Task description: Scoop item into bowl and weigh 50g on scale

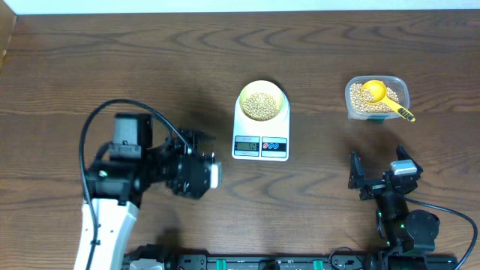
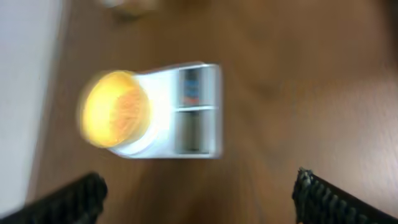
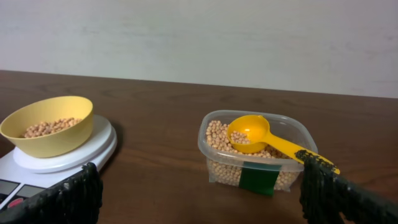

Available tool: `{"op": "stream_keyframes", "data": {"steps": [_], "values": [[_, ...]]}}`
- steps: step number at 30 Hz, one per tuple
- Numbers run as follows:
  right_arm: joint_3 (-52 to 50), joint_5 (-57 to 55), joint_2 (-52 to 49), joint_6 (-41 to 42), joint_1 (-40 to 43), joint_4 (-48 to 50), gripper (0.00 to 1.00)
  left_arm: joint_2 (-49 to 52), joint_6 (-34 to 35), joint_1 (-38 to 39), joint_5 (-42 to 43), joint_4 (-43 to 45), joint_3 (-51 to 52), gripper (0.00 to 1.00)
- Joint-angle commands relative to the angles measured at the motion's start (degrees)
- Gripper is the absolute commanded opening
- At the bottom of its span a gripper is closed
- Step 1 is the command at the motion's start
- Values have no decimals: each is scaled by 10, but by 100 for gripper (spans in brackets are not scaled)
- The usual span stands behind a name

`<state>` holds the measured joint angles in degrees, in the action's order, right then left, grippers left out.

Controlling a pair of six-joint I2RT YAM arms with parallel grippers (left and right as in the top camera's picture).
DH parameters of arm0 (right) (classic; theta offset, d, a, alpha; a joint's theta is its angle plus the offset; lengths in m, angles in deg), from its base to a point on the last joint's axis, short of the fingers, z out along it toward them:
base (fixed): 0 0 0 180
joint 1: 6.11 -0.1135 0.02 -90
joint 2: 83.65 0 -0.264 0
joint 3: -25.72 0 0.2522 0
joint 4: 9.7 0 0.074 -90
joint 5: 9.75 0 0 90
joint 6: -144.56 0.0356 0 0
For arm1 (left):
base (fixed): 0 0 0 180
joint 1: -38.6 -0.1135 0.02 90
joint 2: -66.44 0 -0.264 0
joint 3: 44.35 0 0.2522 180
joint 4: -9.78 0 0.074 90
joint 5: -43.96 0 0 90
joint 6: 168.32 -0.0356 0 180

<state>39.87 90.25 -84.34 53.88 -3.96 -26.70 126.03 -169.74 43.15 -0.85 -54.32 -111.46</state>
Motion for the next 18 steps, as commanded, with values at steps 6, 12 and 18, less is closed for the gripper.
{"op": "stream_keyframes", "data": {"steps": [6,12,18], "values": [[-1,-6,3,-7,-3,-3,99,-43,674,-1,-44,427,194,98],[-1,-6,3,-7,-3,-3,99,-60,973,-1,-207,562,265,97],[-1,-6,3,-7,-3,-3,99,-76,965,-1,-302,687,343,98]]}}
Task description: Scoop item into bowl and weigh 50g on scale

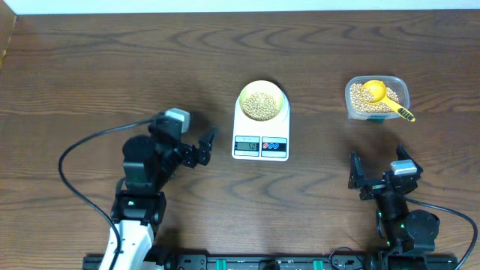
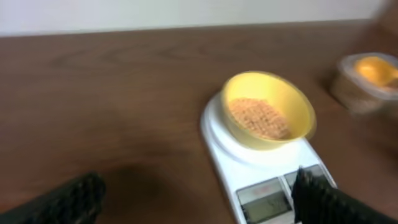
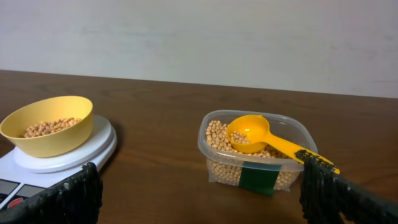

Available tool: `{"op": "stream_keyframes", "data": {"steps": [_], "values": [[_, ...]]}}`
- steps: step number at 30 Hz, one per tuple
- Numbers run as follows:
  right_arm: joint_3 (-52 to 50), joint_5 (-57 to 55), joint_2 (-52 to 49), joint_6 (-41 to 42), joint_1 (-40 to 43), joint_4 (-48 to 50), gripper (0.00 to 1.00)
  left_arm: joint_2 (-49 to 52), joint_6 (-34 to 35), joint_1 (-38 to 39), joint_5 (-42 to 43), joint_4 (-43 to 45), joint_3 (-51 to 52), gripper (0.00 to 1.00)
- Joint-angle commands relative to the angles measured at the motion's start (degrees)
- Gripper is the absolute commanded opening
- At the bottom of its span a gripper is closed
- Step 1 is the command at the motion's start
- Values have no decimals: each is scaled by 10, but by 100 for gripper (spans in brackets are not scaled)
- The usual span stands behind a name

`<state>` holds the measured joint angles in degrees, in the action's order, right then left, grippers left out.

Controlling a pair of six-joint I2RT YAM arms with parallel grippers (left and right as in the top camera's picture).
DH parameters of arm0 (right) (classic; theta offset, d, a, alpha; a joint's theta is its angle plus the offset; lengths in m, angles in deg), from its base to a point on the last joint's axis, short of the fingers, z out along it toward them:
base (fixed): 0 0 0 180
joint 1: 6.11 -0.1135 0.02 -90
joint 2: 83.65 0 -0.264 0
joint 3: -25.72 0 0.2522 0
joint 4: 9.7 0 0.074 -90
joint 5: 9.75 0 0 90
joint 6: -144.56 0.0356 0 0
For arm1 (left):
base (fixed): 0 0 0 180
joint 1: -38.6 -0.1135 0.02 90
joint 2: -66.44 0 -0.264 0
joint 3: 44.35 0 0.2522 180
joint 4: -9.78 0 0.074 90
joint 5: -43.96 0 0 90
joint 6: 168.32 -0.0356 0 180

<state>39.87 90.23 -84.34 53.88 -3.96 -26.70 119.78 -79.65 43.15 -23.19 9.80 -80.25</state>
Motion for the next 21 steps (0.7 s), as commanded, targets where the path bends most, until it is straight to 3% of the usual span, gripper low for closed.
{"op": "stream_keyframes", "data": {"steps": [1,10,16,21], "values": [[-1,-6,3,-7,-3,-3,99,-17,64,-1,-73,70,45,98],[-1,-6,3,-7,-3,-3,99,-65,101,-17,-80,202,161,98],[-1,-6,3,-7,-3,-3,99,-104,103,-20,-91,222,219,98],[-1,-6,3,-7,-3,-3,99,-141,102,-21,-112,177,219,98]]}}
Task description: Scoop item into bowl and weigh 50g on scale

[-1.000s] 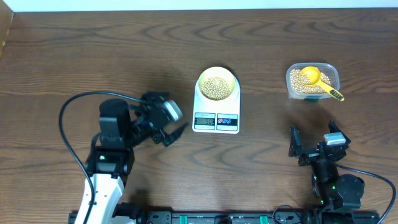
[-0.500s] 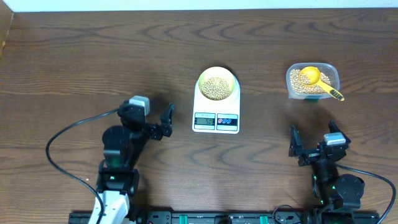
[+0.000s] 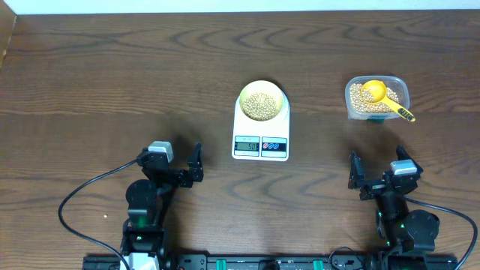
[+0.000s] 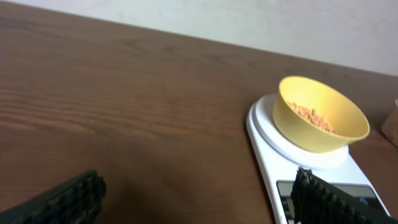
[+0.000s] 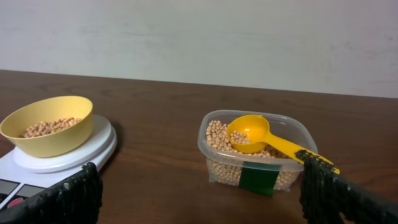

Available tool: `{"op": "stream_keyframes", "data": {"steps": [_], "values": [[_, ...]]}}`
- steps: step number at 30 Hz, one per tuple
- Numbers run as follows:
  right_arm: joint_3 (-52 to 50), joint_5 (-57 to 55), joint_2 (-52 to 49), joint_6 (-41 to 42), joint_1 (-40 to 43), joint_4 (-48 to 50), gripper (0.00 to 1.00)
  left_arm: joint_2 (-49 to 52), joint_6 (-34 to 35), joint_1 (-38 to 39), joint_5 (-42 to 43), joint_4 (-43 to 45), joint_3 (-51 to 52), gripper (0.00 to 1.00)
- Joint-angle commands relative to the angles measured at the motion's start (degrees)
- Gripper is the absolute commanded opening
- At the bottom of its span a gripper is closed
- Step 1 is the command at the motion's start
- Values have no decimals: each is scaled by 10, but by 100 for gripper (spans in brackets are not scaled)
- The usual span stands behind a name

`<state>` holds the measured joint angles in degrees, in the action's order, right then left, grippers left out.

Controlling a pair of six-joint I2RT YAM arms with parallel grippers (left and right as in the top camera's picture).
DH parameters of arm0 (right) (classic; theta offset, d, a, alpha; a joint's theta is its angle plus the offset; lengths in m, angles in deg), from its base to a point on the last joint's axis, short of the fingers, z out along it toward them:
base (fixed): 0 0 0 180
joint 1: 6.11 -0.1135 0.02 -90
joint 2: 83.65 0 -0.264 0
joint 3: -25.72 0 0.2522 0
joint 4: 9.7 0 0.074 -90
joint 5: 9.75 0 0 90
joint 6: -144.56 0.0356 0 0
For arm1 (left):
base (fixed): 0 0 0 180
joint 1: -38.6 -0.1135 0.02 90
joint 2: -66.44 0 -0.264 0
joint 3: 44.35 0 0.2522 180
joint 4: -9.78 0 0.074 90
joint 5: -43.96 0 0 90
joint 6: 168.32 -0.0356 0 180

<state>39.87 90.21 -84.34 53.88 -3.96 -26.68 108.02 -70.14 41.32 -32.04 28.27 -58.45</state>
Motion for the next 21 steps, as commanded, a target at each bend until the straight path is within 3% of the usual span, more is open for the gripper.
{"op": "stream_keyframes", "data": {"steps": [1,15,18,21], "values": [[-1,-6,3,-7,-3,-3,99,-43,7,-3,-33,-27,1,97],[-1,-6,3,-7,-3,-3,99,-339,28,-8,-136,-366,1,97],[-1,-6,3,-7,-3,-3,99,-414,12,-13,-148,-365,1,98],[-1,-6,3,-7,-3,-3,99,-415,2,-15,-162,-364,1,97]]}}
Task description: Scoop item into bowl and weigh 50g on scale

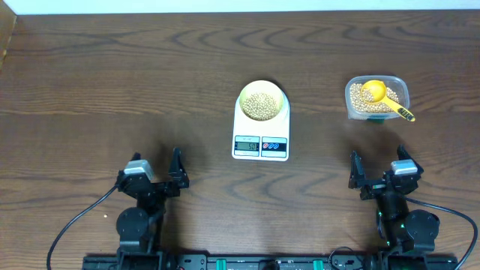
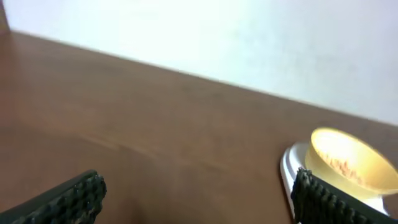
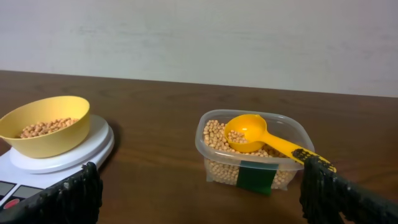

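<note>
A yellow bowl (image 1: 262, 101) holding pale beans sits on the white scale (image 1: 260, 139) at the table's middle; the same bowl (image 3: 45, 125) shows in the right wrist view and, blurred, the bowl (image 2: 348, 162) in the left wrist view. A clear tub (image 1: 377, 98) of beans stands at the far right with a yellow scoop (image 1: 382, 97) resting in it. My left gripper (image 1: 154, 175) is open at the front left, well short of the scale. My right gripper (image 1: 379, 170) is open at the front right, facing the tub (image 3: 251, 152), nothing between its fingers.
The scale's display (image 1: 247, 145) and buttons face the front edge. Dark wooden table (image 1: 112, 75) runs wide to the left and back. A pale wall (image 3: 199, 37) rises behind the table. Cables trail from both arm bases along the front edge.
My left gripper has drawn back toward the front left edge, farther from the scale, still open. The right arm, scale, bowl and tub are nearly as they were.
My left arm was stretched out left of the scale, camera looking down on bowl and scale. Then its gripper was closer to the front, left of the scale's display. By now it sits low at the front left. My right gripper stayed open at the front right throughout.
</note>
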Available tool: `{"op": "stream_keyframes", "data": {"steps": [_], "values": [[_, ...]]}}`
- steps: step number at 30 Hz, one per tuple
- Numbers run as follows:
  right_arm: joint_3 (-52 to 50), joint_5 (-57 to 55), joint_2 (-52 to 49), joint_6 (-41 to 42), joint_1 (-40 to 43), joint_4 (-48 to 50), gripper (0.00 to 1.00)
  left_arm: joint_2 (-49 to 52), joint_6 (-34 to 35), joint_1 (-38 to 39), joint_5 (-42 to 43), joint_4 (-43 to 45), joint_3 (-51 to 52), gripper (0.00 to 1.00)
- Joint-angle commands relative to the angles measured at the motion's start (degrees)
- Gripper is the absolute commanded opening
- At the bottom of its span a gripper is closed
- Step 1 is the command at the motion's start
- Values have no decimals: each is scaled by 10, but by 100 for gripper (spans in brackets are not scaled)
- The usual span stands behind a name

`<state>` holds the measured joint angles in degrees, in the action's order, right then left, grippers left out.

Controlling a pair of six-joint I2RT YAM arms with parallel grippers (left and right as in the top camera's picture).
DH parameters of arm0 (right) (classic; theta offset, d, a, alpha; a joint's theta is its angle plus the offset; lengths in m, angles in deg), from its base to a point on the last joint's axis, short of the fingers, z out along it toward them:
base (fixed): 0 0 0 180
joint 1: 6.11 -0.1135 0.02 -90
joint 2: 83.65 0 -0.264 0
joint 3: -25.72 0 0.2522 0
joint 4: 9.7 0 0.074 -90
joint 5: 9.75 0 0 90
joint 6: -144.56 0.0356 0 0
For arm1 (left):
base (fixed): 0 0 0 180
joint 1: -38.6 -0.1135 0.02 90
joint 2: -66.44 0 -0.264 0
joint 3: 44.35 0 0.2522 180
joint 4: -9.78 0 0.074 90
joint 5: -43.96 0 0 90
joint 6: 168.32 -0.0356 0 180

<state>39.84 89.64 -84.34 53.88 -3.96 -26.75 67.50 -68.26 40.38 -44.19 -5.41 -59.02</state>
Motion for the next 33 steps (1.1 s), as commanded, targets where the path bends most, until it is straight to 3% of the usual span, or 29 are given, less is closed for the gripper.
{"op": "stream_keyframes", "data": {"steps": [1,22,28,33], "values": [[0,0,3,-7,-3,-3,99,-10,-24,-5,-41,-27,7,97],[0,0,3,-7,-3,-3,99,-10,-32,9,-29,-28,7,98],[0,0,3,-7,-3,-3,99,-10,-175,9,-30,-26,7,98],[0,0,3,-7,-3,-3,99,-10,-186,9,-30,-26,7,98]]}}
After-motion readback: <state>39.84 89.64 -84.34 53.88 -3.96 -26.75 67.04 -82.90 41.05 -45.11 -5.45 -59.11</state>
